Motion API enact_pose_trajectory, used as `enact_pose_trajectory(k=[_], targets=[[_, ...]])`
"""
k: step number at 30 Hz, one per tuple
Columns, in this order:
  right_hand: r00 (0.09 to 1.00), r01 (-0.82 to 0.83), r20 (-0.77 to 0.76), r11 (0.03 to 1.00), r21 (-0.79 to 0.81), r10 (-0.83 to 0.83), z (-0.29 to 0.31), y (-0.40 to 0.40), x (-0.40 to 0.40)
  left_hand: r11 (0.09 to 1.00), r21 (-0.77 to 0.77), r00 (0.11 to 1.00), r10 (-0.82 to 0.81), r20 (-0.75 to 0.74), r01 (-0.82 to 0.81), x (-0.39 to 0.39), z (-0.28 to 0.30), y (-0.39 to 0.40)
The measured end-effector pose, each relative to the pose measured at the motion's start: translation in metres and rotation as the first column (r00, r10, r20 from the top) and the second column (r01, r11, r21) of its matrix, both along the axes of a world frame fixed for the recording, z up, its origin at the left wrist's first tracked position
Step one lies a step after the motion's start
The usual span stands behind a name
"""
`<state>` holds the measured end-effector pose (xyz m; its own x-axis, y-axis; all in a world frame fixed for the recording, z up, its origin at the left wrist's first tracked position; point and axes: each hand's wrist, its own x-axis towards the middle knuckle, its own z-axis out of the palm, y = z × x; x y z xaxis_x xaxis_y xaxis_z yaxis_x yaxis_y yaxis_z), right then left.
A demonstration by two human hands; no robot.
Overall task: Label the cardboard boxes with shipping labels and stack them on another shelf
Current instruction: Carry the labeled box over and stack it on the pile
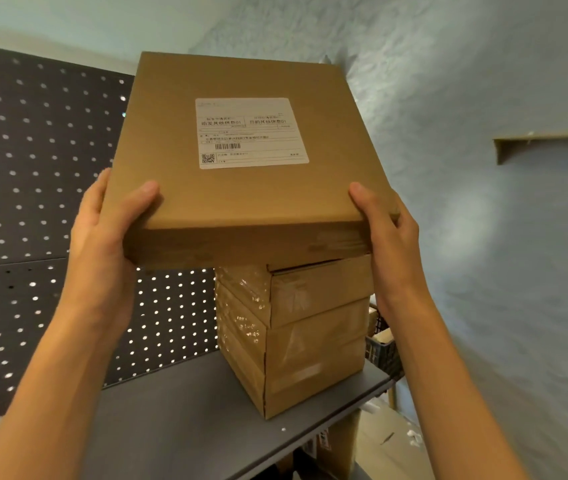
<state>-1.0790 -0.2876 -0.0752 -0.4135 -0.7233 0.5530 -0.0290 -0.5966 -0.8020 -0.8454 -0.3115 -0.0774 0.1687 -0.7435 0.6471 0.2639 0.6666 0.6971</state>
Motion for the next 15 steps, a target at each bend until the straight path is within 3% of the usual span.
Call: enact_pose_trajectory(k=[15], targets=[[0.985, -0.174, -0.009, 0.984, -0.031, 0.174, 0.024, -0.057, -0.118, 0.981, -0.045, 0.981, 0.189, 0.038, -0.188, -0.116, 0.019, -0.016]])
